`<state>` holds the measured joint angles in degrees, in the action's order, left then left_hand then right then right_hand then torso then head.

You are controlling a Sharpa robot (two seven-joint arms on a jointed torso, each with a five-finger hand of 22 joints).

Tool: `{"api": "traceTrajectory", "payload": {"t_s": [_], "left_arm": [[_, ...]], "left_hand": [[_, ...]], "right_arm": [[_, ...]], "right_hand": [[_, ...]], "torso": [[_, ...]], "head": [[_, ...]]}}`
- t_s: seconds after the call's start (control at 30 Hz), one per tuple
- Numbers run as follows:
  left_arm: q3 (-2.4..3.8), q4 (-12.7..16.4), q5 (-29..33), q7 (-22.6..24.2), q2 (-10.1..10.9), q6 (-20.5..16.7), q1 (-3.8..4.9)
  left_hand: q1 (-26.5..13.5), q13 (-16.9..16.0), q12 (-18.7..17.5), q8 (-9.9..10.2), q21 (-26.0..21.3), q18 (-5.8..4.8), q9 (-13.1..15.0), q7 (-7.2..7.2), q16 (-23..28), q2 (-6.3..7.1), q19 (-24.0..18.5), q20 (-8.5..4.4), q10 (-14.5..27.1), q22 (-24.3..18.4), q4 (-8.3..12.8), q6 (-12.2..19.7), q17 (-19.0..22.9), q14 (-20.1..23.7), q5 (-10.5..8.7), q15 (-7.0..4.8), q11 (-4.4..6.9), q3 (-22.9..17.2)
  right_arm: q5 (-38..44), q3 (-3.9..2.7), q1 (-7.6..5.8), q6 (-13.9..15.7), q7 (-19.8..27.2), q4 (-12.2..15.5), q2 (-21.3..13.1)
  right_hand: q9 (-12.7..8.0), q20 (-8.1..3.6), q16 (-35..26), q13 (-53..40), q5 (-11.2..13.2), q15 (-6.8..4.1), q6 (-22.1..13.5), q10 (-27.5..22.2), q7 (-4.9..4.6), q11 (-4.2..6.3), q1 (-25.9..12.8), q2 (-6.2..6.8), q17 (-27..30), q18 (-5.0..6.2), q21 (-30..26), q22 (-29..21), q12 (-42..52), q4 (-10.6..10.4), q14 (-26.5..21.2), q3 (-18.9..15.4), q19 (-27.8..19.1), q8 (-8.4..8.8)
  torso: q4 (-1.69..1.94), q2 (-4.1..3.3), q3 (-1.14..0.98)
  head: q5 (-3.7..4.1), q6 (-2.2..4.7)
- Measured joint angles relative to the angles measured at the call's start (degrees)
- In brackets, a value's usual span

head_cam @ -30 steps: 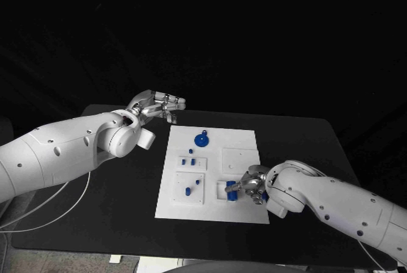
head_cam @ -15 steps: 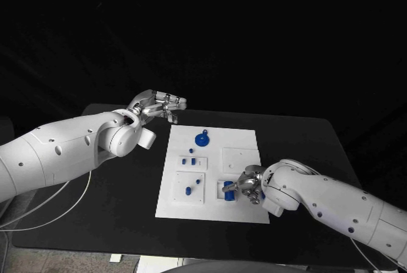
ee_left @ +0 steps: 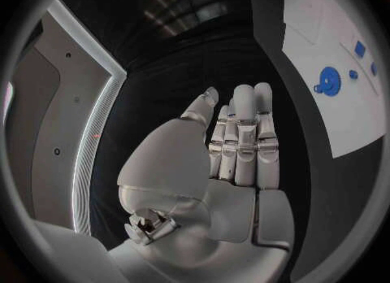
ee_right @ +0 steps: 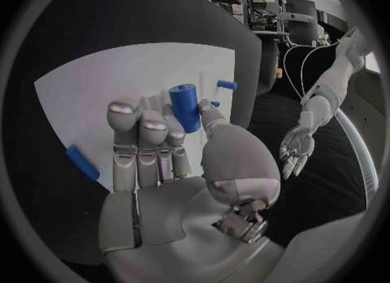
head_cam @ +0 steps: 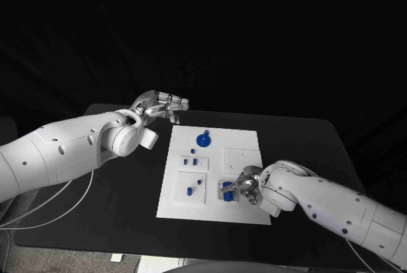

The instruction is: Assemble the parts on the task board

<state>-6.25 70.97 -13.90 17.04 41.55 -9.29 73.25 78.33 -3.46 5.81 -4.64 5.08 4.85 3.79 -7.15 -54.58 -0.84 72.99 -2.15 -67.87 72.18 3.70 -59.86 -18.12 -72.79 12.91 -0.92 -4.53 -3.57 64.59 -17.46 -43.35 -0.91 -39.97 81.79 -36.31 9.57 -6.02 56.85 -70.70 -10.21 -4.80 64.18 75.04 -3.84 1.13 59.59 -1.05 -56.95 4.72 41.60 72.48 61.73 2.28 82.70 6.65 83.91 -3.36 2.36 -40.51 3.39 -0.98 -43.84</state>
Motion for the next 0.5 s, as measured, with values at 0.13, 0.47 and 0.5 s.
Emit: {"api": "traceTrajectory", "payload": {"t_s": [0.13, 0.47, 0.5], "left_arm": [[0.00, 0.0, 0.0, -0.1, 0.0, 0.0, 0.00], [0.00, 0.0, 0.0, -0.3, -0.1, 0.0, 0.00], [0.00, 0.0, 0.0, -0.3, -0.1, 0.0, 0.00]], "left_hand": [[0.0, 0.0, 0.0, 0.0, -0.2, 0.00, 0.0, 0.00, 0.0, 0.00, 0.0, 0.00, 0.0, 0.0, 0.0, 0.0, 0.0, 0.0, 0.00, 0.00, 0.00, 0.0], [0.0, 0.0, 0.0, 0.0, -0.4, -0.01, 0.0, 0.00, 0.0, 0.00, 0.0, 0.00, 0.0, 0.1, -0.1, 0.0, 0.0, 0.0, 0.00, 0.00, 0.00, 0.1], [0.0, 0.0, 0.0, 0.0, -0.4, 0.00, 0.0, 0.00, 0.0, 0.00, 0.0, 0.00, 0.0, 0.1, -0.1, 0.0, 0.0, 0.0, 0.00, 0.00, 0.00, 0.1]], "right_arm": [[1.0, 0.00, 0.00, 0.1, 0.0, -0.2, 0.3], [4.1, -0.01, -0.02, 0.2, 0.4, -0.3, 0.7], [4.4, -0.01, -0.01, 0.2, 0.4, -0.3, 0.8]], "right_hand": [[0.0, 0.00, -0.3, 0.1, 0.0, 0.00, 0.0, 0.0, 0.00, 0.00, 0.0, 0.00, 0.1, 0.00, 0.0, 0.1, -0.3, -0.1, 0.0, -0.1, 0.0, 0.00], [0.0, 0.00, -0.5, 0.2, 0.7, 0.00, 0.0, -0.2, 0.00, 0.20, -0.6, 0.56, 0.2, 0.01, -0.2, 0.1, -0.6, -1.0, 0.0, -0.6, 0.0, -0.01], [0.0, 0.00, -0.5, 0.2, 0.9, 0.00, -0.1, -0.2, -0.11, 0.18, -0.7, 0.66, 0.2, 0.01, -0.2, 0.1, -0.6, -1.4, 0.0, -0.5, 0.0, -0.01]], "torso": [[0.01, -0.01, -0.01], [-0.02, 0.01, -0.01], [-0.02, 0.01, -0.01]], "head": [[-0.20, 0.02], [-0.62, 0.12], [-0.65, 0.12]]}}
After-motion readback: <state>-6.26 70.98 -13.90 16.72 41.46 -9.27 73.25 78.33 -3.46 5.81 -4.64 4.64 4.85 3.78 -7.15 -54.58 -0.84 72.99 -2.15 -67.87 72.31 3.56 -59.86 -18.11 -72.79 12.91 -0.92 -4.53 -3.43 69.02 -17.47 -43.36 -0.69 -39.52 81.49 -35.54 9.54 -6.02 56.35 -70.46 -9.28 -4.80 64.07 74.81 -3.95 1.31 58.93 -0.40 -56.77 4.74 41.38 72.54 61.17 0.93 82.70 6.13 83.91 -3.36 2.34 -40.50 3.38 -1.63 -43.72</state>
